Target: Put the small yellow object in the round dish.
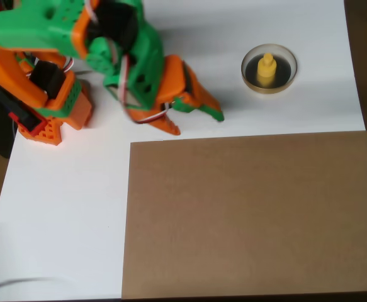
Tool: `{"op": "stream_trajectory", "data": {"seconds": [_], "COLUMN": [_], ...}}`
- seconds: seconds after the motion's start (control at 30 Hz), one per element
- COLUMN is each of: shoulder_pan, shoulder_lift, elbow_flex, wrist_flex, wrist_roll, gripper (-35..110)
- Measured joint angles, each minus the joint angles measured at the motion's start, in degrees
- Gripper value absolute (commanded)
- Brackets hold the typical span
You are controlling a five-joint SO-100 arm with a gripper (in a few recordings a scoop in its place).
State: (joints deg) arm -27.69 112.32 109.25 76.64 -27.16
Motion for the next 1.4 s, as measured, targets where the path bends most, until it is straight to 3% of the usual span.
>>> {"op": "stream_trajectory", "data": {"seconds": [0.9, 1.4], "shoulder_pan": [44.21, 64.07], "shoulder_lift": [35.77, 45.62], "elbow_flex": [27.07, 41.75], "wrist_flex": [-13.45, -22.59], "wrist_roll": [9.84, 25.49], "gripper": [22, 22]}}
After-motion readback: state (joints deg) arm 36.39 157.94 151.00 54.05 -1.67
